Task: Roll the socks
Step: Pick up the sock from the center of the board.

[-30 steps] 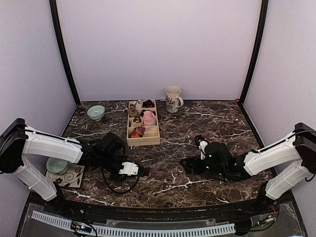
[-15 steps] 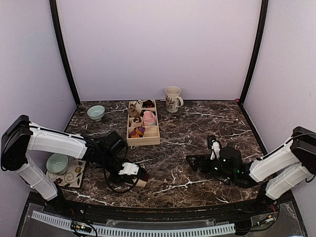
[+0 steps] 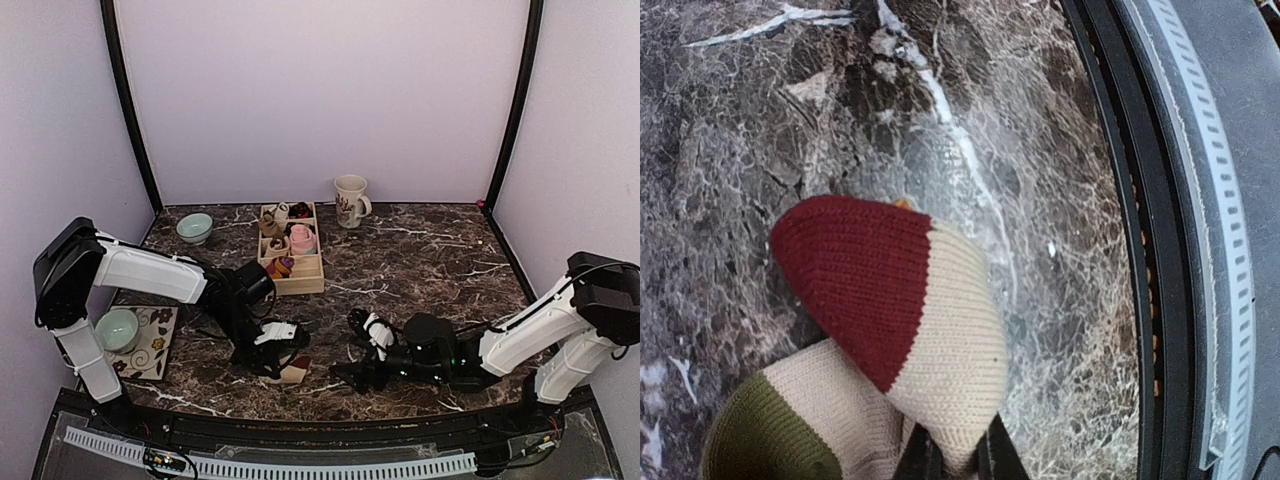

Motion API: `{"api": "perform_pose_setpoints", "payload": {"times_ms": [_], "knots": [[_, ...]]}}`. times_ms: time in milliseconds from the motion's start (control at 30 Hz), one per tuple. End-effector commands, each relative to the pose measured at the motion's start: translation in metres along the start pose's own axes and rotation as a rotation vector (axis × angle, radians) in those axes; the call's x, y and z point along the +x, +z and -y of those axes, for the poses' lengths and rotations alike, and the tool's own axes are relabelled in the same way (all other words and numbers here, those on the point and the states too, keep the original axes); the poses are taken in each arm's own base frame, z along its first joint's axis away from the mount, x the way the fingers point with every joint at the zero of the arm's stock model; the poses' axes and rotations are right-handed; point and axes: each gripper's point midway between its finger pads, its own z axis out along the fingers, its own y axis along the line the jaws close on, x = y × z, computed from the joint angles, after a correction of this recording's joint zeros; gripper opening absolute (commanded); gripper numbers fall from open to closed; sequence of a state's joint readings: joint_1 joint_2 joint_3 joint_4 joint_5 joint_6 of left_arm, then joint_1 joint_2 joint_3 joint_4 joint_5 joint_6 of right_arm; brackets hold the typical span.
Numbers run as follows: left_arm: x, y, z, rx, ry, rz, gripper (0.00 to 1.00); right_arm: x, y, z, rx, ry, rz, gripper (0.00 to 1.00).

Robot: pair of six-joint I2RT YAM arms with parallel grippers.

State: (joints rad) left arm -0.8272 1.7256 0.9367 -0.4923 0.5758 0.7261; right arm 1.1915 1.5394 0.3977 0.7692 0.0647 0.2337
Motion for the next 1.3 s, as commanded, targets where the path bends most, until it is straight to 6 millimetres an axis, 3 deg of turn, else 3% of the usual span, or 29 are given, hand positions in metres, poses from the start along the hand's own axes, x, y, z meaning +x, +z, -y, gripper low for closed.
{"api": "perform_pose_setpoints", "payload": {"times_ms": [0,267,667,867,933,1033,1100,1167,1267], "knots": [[0.030,0.012,0.014,0.112,-0.160,-0.100,0.00,-0.007,0.014,-0.034,-0.048,-0.219,-0.015,0.83],[0.033,0.012,0.018,0.120,-0.117,-0.084,0.00,0.007,0.055,-0.073,-0.100,-0.492,-0.071,0.79],[0.046,0.012,0.018,0.075,-0.059,-0.096,0.00,0.022,0.094,-0.077,-0.100,-0.682,-0.096,0.75],[0.046,0.011,0.012,0.042,-0.047,-0.107,0.01,0.041,0.107,-0.067,-0.085,-0.672,-0.142,0.63],[0.047,0.012,0.013,0.044,-0.044,-0.108,0.02,0.046,0.108,-0.066,-0.085,-0.672,-0.156,0.56],[0.047,0.012,0.009,0.015,-0.052,-0.103,0.07,0.052,0.109,-0.064,-0.081,-0.665,-0.181,0.24],[0.048,0.010,0.005,-0.022,-0.062,-0.101,0.17,0.056,0.109,-0.066,-0.095,-0.655,-0.205,0.10],[0.045,0.005,-0.001,-0.072,-0.064,-0.093,0.27,0.060,0.107,-0.067,-0.107,-0.637,-0.224,0.02],[0.045,-0.006,-0.010,-0.146,-0.063,-0.089,0.34,0.068,0.104,-0.064,-0.102,-0.610,-0.253,0.00]]}}
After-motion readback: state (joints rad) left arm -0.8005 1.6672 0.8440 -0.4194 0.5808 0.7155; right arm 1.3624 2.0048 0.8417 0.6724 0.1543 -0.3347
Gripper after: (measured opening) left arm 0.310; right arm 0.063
